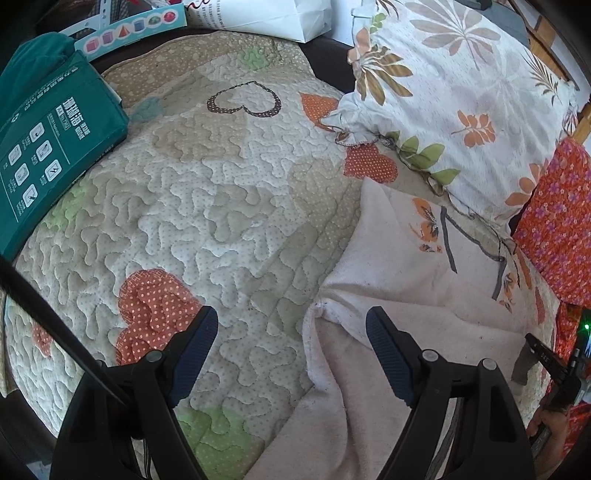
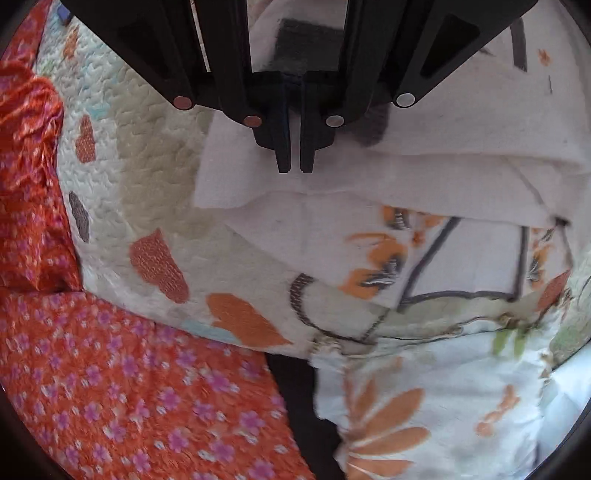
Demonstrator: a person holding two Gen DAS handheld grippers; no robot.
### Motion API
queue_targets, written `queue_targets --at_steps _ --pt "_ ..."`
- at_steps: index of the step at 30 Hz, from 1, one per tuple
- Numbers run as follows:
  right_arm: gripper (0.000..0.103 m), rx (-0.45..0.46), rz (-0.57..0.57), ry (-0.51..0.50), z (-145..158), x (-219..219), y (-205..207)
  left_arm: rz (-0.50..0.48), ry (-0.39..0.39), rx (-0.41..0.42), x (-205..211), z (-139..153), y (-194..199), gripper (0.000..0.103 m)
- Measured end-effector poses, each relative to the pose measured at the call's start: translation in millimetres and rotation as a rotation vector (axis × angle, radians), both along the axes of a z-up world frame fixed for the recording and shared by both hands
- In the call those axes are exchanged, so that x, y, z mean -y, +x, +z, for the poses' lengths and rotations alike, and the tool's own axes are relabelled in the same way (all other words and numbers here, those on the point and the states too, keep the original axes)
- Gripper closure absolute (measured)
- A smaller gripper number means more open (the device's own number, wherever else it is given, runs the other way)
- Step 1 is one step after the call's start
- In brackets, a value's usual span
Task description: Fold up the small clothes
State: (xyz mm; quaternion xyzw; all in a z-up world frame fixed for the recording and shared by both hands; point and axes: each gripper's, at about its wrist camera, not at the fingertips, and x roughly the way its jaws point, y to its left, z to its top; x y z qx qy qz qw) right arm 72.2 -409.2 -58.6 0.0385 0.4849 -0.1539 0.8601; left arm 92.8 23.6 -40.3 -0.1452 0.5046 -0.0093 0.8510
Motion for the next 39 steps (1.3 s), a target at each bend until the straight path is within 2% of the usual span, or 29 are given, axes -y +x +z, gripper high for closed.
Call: queue_targets --at_steps 1,2,4,7,10,11,12,15,16,18,19,21,22,23,25,28,31,35,37,39 --pt "0.078 0.023 -0.015 0.035 3 3 -6 0.005 -0.005 0.001 -2 1 0 0.022" --pt "0.06 0.054 -0.03 0.075 8 8 -15 0.008 -0.01 0.003 -3 1 0 0.022" --pt "0.05 0.096 -0.051 0.123 16 15 -29 0.008 -0.015 0.003 -4 1 0 0.022" --pt "0.05 0.101 -0.085 0.185 13 23 -46 -0.001 -0.014 0.002 -2 2 0 0.022" --pt "0.053 0.073 -0.084 0.195 0 22 -50 -0.01 -0.007 0.001 1 1 -2 0.022" --pt "0.086 0.058 -0.065 0.219 -4 19 -50 -0.01 -0.007 -0.001 1 0 -2 0.022" --pt "0.098 0.041 -0.052 0.24 -7 18 -51 -0.009 -0.006 -0.003 0 0 -2 0.022" --pt "0.099 0.101 -0.044 0.273 7 17 -60 0.004 -0.012 -0.006 -6 -1 -3 0.022" --pt "0.099 0.1 -0.075 0.24 10 20 -61 0.008 -0.014 -0.006 -9 -1 -2 0.022" --pt "0.098 0.04 -0.148 0.105 9 24 -59 0.014 -0.014 -0.006 -12 -1 -1 0.022" --pt "0.097 0.025 -0.16 0.082 9 25 -61 0.015 -0.013 -0.007 -14 -1 -1 0.022" --pt "0.094 0.041 -0.142 0.144 14 25 -75 0.016 -0.011 -0.007 -19 -2 -3 0.022" --pt "0.081 0.057 -0.135 0.176 17 23 -86 0.006 -0.008 -0.004 -21 -2 -5 0.022" --pt "0.061 0.072 -0.131 0.197 21 22 -100 -0.002 -0.002 -0.002 -22 -2 -6 0.022" --pt "0.047 0.087 -0.121 0.234 23 19 -127 -0.036 0.026 -0.002 -27 -5 -11 0.022" --pt "0.047 0.068 -0.124 0.309 12 14 -173 -0.092 0.021 -0.007 -33 -11 -24 0.022" --pt "0.047 0.044 -0.177 0.363 -8 14 -216 -0.166 -0.01 -0.04 -37 -24 -46 0.022" --pt "0.047 0.034 -0.219 0.432 -31 17 -255 -0.221 -0.117 -0.134 -39 -47 -85 0.022" --pt "0.047 0.035 -0.211 0.495 -43 15 -272 -0.225 -0.098 -0.094 -36 -46 -103 0.022" --pt "0.047 0.085 -0.204 0.52 -45 7 -289 -0.259 -0.07 -0.06 -27 -45 -125 0.022"
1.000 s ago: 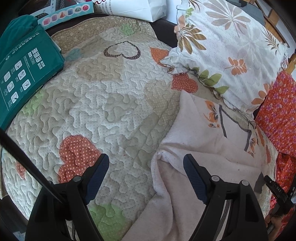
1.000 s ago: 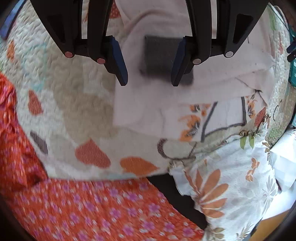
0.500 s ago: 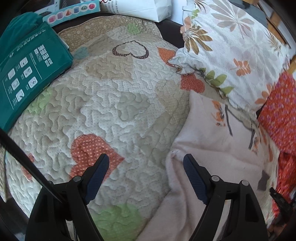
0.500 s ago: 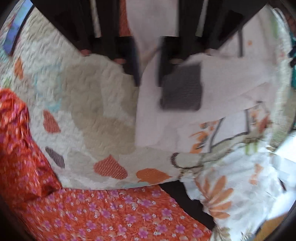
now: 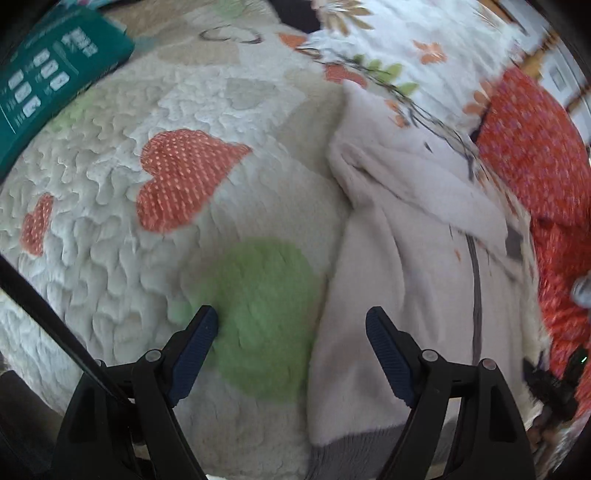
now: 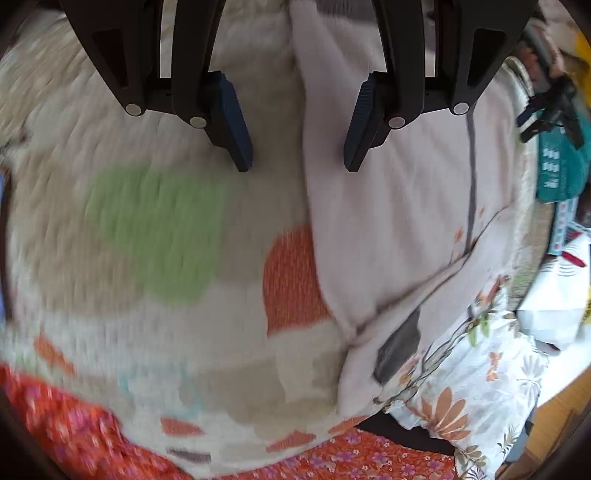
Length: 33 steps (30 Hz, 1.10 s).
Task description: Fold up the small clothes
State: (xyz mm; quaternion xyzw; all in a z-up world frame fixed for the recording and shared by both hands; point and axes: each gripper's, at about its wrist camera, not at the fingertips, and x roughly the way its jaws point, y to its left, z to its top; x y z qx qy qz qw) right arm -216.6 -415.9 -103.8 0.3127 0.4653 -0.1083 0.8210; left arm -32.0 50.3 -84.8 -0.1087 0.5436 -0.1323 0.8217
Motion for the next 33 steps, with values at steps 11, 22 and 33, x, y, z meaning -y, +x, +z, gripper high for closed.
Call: queue_targets --at_steps 11,22,33 --pt "0.046 0.185 0.033 0.402 -28 -21 -40 -0.062 -0.243 -0.024 15 -12 -99 0.05" --pt "0.046 0.208 0.072 0.491 -38 -35 -57 -0.024 -0.379 -0.068 11 -24 -109 0.06" --pt "0.047 0.191 0.071 0.182 -25 -82 -74 -0.04 -0.265 -0.027 32 -19 -109 0.046"
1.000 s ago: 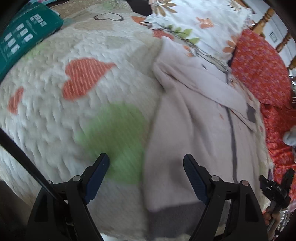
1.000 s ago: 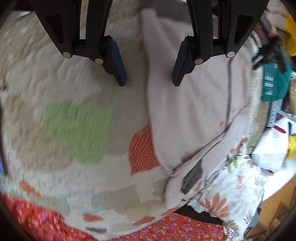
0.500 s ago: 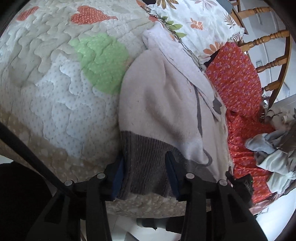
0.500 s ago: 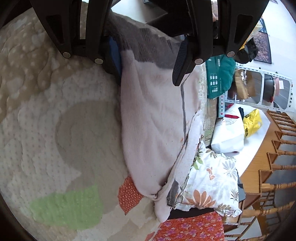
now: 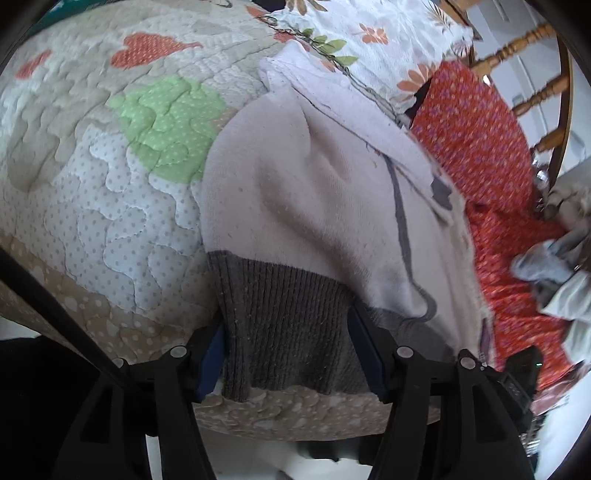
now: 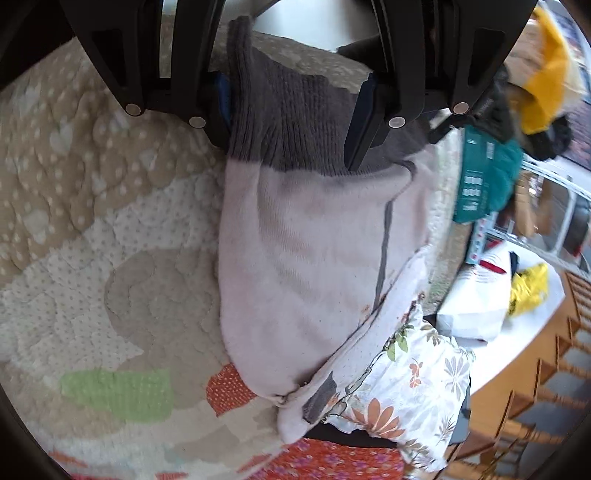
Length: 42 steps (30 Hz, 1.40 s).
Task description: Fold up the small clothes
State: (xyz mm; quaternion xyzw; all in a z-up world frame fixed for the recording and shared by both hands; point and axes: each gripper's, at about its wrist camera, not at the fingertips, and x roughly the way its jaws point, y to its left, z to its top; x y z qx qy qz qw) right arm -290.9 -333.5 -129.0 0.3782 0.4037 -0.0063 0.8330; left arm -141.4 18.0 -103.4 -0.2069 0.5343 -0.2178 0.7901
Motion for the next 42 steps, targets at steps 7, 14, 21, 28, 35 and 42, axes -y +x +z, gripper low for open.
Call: queue_targets --at_steps 7,14,21,28,35,42 --pt "0.096 -0.058 0.009 -0.132 5 -14 1 0.041 0.025 -0.087 -14 6 13 0.097" --pt "0.097 0.028 0.068 0.03 31 1 -30 0.082 -0.068 -0.036 -51 46 -12 0.099" --pt "0.099 -0.039 0.124 0.107 5 -7 -77 0.091 -0.106 -0.062 -85 37 -63 0.099" --pt "0.098 -0.005 0.146 0.08 22 -13 -68 0.096 -0.083 -0.019 -81 46 -54 0.099" --pt "0.098 0.08 0.167 0.017 82 -3 -22 0.095 -0.065 0.095 -65 102 11 0.099" --pt "0.098 0.163 0.109 -0.059 132 39 115 0.162 -0.042 0.116 -29 124 162 0.099"
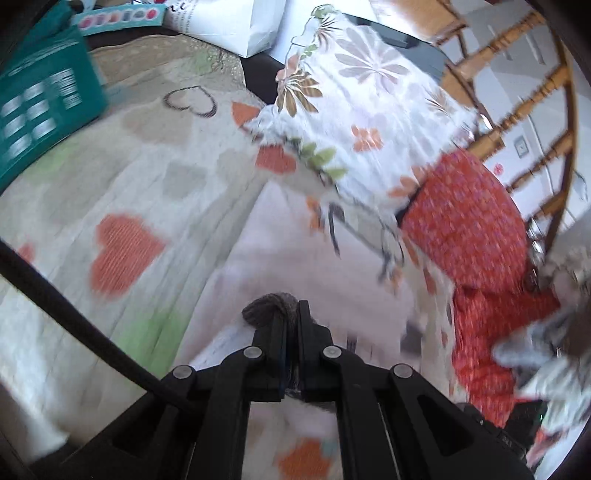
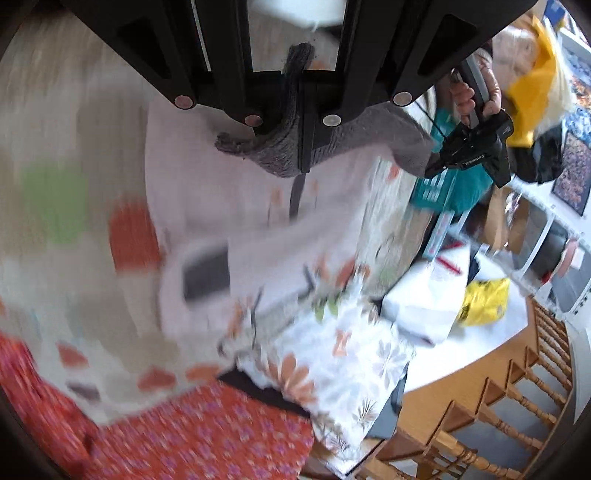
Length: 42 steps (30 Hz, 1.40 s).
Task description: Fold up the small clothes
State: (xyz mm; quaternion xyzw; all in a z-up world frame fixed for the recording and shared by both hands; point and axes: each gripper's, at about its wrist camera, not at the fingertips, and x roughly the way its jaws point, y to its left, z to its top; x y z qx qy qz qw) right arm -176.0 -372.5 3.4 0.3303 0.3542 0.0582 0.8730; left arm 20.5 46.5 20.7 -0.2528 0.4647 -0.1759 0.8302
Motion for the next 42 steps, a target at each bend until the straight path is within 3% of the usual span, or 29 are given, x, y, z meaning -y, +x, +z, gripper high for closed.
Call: queue_targets --at_steps 5,7,9,10,12,14,18,26,30,33,38,39,42 --pt "0.098 -0.061 -0.074 -0.065 -32 45 107 0.05 0.034 -0.055 40 -31 117 0.099" --pt "0.096 -0.11 -0.135 -0.088 -53 63 129 0.067 0.023 -0.084 43 -46 135 0.098" --pt "0.091 -0.142 -0.153 -0.033 -70 78 140 0.087 0.019 -0.113 45 -53 144 0.094" --pt "0.085 -0.148 -0.159 -0.037 -71 82 143 0.086 0.019 -0.098 47 -49 144 0.091" --pt "0.071 -0.145 -0.172 -0.096 -68 86 143 0.08 0.068 -0.031 50 -34 140 0.058" --pt "0.051 -0.123 -0.19 -0.119 -61 90 140 0.088 0.122 0.023 50 -21 135 0.045" --pt "0.049 -0.074 -0.22 -0.139 -45 90 127 0.087 0.168 0.065 46 -12 121 0.043" --pt "0.049 -0.094 -0.153 -0.21 -43 57 123 0.025 0.186 -0.047 42 -34 104 0.043" --pt "0.049 -0.121 -0.125 -0.197 -51 52 123 0.015 0.244 -0.074 46 -48 110 0.039" --pt "0.049 -0.137 -0.111 -0.184 -55 51 122 0.002 0.286 -0.104 53 -65 126 0.039" --pt "0.049 -0.161 -0.096 -0.185 -62 50 121 -0.032 0.4 -0.074 86 -78 144 0.043" --pt "0.049 -0.166 -0.097 -0.186 -64 50 120 -0.056 0.409 -0.083 89 -83 145 0.06" --pt "0.049 -0.174 -0.107 -0.184 -65 55 119 -0.051 0.447 -0.07 89 -79 145 0.089"
